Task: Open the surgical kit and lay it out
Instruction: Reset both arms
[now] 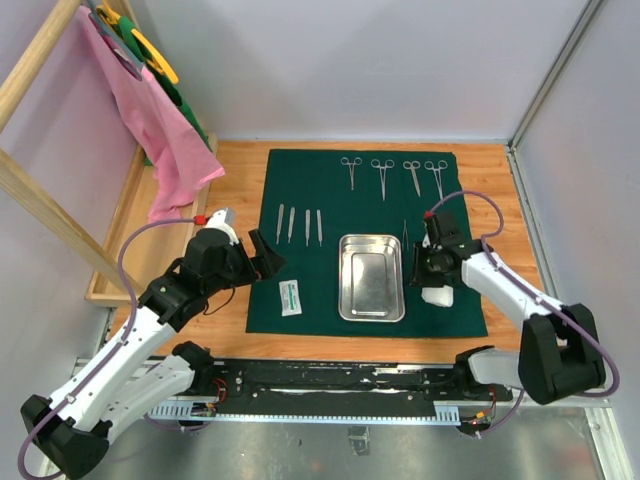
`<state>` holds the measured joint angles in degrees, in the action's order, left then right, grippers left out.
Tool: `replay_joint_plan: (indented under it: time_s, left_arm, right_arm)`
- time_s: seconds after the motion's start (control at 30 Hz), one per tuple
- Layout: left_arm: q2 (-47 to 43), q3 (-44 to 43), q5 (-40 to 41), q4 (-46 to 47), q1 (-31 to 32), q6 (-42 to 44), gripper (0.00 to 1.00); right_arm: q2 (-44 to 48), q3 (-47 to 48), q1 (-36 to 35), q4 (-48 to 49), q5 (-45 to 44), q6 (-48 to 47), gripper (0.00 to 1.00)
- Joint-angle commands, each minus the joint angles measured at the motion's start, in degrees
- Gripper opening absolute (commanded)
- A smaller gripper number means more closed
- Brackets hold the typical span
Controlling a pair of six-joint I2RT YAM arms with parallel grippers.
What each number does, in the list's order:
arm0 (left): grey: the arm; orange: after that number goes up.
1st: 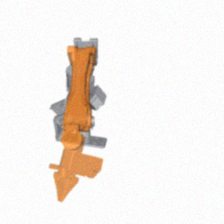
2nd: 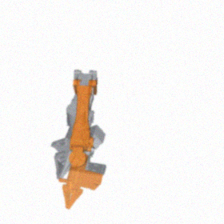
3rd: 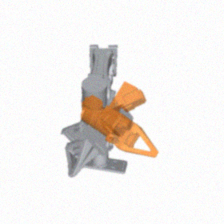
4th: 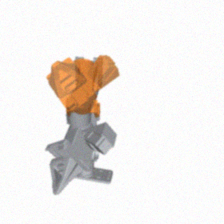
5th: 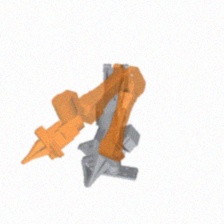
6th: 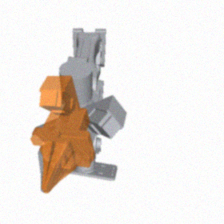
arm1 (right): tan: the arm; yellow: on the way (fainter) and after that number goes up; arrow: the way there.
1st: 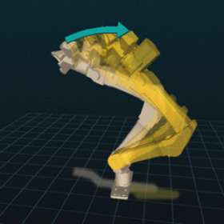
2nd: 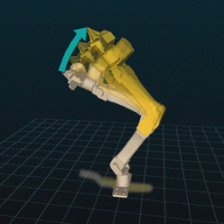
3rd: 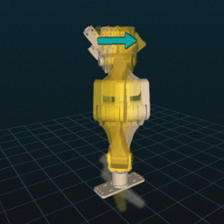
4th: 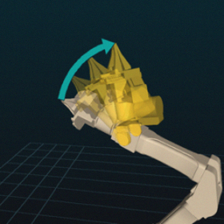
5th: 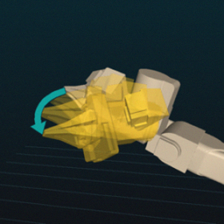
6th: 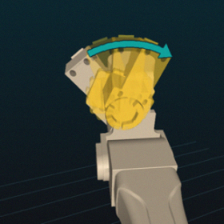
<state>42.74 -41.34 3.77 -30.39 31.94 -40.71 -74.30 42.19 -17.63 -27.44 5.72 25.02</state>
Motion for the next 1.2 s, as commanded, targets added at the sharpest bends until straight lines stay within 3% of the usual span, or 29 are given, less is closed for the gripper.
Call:
replay_joint_plan:
  time_s: [0.0,0.03,0.17,0.27,0.5,0.8,0.93,1.17]
  left_arm:
    - [-0.89,-1.89,7.44,-4.44,-0.48,1.27,0.99]
    - [-1.35,-2.07,8.95,-5.14,-0.48,1.39,0.99]
    - [-2.48,-3.10,14.85,-7.34,-0.48,0.29,0.99]
    - [-2.93,-3.47,14.23,-3.04,-0.48,-0.32,0.99]
    - [-2.59,6.18,14.24,26.94,-0.48,13.04,0.99]
    - [0.15,20.20,33.17,52.72,-2.10,31.85,0.99]
    - [-0.38,29.66,33.57,63.96,-6.96,34.92,0.99]
    - [8.70,35.49,23.60,76.67,-16.75,37.90,0.99]
  right_arm:
    - [7.55,3.34,0.34,-8.79,-7.63,-2.06,0.41]
    - [9.43,4.05,0.77,-9.90,-9.13,-2.66,0.46]
    - [17.60,7.13,2.82,-12.24,-16.14,-4.32,0.88]
    - [22.78,7.88,3.01,-9.61,-23.04,-7.13,1.00]
    - [27.02,3.78,3.05,5.53,-34.13,-15.11,0.98]
    - [33.94,-16.34,4.38,32.03,-41.46,-18.77,0.98]
    - [30.18,-19.71,8.00,38.75,-40.94,-17.40,0.98]
    - [17.51,-23.98,10.90,51.56,-42.82,-18.02,0.98]
